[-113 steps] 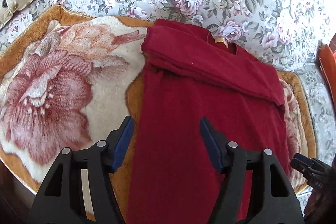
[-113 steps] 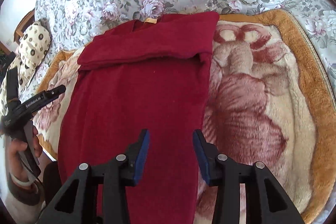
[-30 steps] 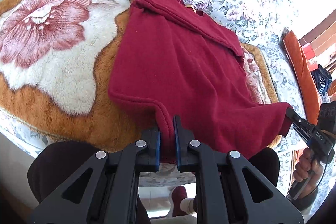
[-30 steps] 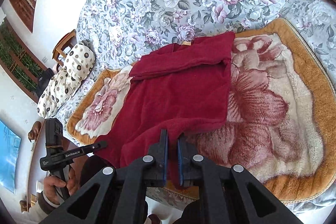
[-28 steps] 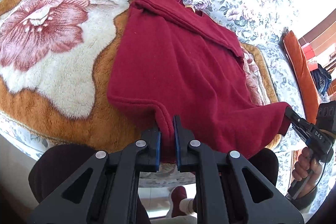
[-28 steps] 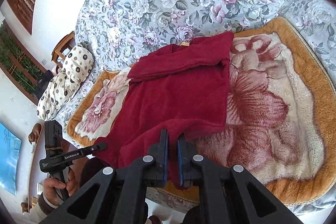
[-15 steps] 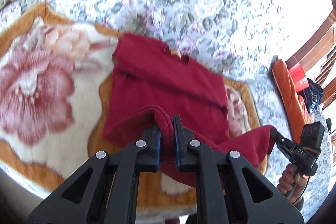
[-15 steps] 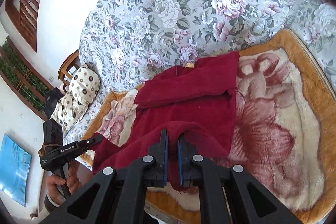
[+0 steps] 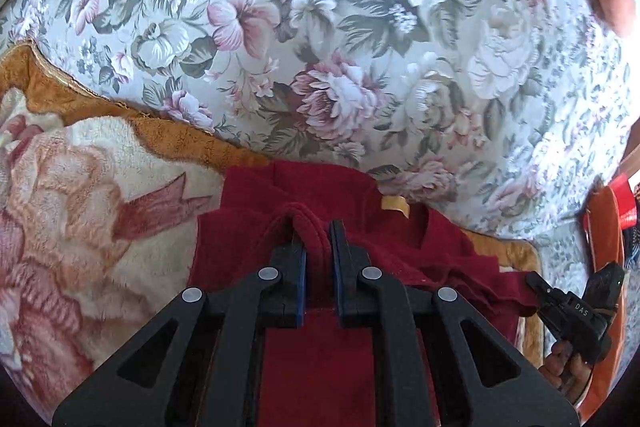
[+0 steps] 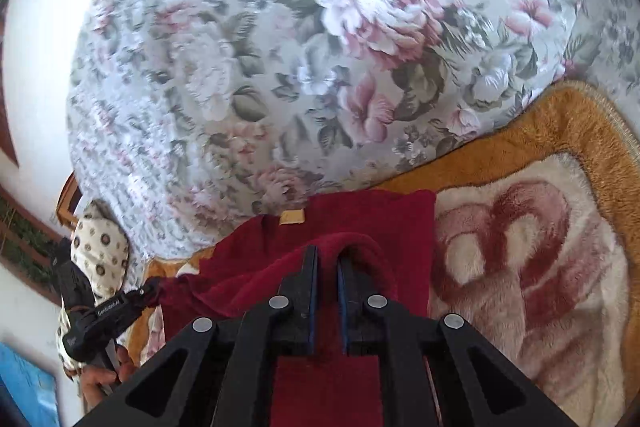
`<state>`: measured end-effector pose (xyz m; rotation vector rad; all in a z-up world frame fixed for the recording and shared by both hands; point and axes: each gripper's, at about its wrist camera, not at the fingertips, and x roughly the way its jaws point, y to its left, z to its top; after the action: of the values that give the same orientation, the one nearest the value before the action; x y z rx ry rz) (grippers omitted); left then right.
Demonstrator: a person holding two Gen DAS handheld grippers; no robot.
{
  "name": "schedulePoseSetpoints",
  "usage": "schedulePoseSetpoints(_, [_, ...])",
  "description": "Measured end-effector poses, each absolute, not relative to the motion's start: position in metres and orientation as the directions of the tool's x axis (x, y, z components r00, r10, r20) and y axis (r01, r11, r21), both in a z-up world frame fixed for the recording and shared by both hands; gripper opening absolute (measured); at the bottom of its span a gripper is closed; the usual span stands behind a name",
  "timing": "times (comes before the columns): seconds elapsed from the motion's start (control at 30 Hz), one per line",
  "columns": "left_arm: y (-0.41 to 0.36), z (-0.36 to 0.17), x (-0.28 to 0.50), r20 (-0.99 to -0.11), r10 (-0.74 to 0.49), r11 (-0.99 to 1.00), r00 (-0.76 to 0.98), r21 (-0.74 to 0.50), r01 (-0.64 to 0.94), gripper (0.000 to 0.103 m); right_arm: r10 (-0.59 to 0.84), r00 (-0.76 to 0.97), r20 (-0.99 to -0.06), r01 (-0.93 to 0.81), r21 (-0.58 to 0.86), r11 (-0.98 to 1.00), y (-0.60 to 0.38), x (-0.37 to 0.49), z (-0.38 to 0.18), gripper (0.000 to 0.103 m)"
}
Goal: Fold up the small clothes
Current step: 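Lift the held hem with both tools and lay it onto the collar, then open both tools and release the hem at the collar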
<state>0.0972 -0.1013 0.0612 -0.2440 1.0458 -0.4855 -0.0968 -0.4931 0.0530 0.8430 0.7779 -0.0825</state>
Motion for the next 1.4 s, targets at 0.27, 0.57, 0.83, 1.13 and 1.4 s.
schedulePoseSetpoints(0.27, [-0.093, 0.054, 0.105, -0.786, -0.490, 0.868, 0.377, -0.401, 0.292, 0.012, 0.147, 0.719, -0.679, 0.306, 0.499, 0.811, -0.485, -0.102, 0.077, 0.041])
schedulePoseSetpoints(0.57, [-0.094, 0.084, 0.111, -0.763, -0.546, 0.834, 0.346, -0.455, 0.312, 0.025, 0.044, 0.633, -0.773, 0.336, 0.326, 0.884, -0.459, -0.082, 0.052, 0.042])
schedulePoseSetpoints(0.83, [-0.081, 0.099, 0.114, -0.655, -0.635, 0.772, 0.410, -0.564, 0.294, 0.084, 0.009, 0.570, -0.822, 0.344, 0.249, 0.905, -0.455, -0.066, 0.037, 0.043])
schedulePoseSetpoints(1.13, [-0.083, 0.080, 0.100, -0.741, -0.555, 0.828, 0.377, -0.454, 0.328, 0.084, -0.009, 0.595, -0.803, 0.287, 0.203, 0.936, -0.453, -0.052, 0.026, 0.031])
schedulePoseSetpoints(1.4, [-0.119, 0.037, 0.117, -0.816, -0.466, 0.860, 0.343, -0.325, 0.394, 0.026, -0.024, 0.643, -0.766, 0.269, 0.197, 0.943, -0.453, -0.047, 0.030, 0.008])
